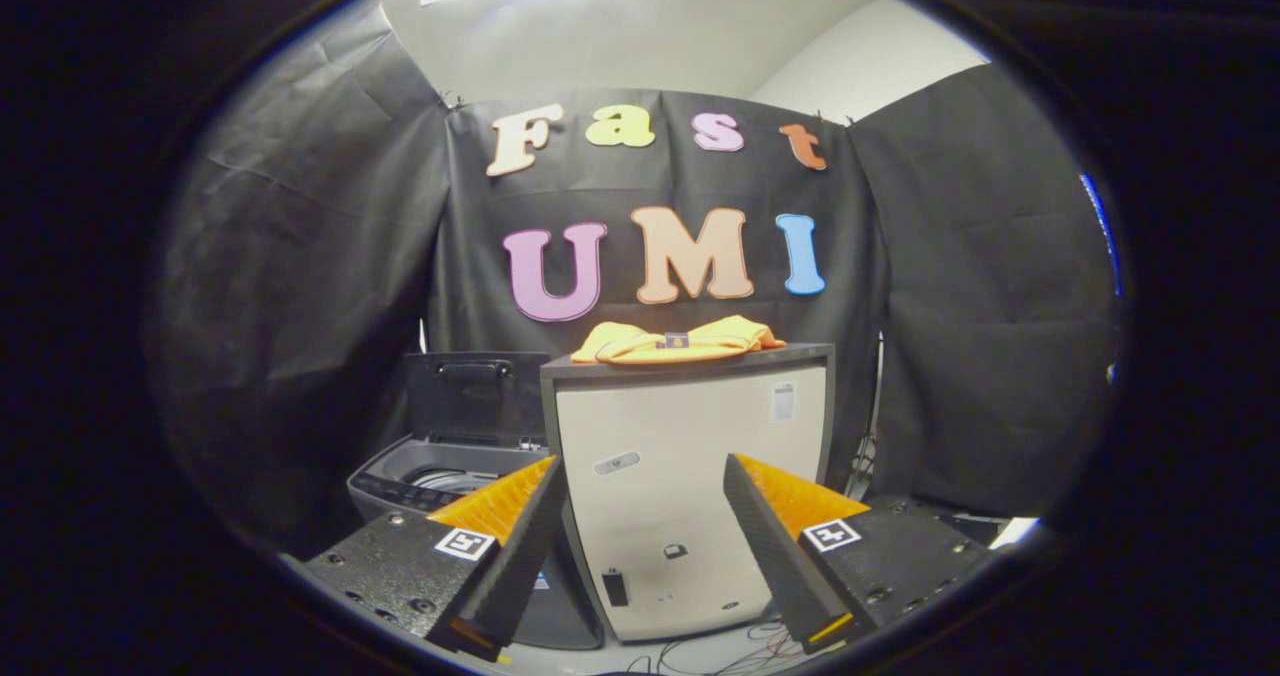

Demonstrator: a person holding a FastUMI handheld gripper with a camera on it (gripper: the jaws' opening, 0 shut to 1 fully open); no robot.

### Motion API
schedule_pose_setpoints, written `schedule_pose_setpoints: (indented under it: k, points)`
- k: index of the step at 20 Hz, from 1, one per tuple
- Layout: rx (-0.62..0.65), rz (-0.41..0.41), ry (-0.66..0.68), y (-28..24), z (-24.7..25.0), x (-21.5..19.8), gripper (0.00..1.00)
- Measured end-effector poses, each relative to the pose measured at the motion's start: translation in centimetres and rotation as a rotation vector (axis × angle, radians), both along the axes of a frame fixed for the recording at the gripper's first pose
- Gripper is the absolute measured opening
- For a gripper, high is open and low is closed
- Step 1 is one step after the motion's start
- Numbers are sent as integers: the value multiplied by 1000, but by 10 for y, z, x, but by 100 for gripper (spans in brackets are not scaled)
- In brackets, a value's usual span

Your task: Put the clothes into the washing machine and then close the washing machine lid.

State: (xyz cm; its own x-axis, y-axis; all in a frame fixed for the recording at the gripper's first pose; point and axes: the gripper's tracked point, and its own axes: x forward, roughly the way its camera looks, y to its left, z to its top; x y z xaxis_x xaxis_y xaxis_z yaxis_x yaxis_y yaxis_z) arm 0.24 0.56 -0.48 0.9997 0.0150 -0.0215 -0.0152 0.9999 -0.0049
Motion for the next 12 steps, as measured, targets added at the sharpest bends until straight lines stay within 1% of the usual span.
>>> schedule_pose_setpoints:
  k: [5,9,12]
  points:
    - [10,5,5,1,0,2,96]
    - [56,0,8,0,10,10,96]
    - [61,-8,13,-2,18,19,96]
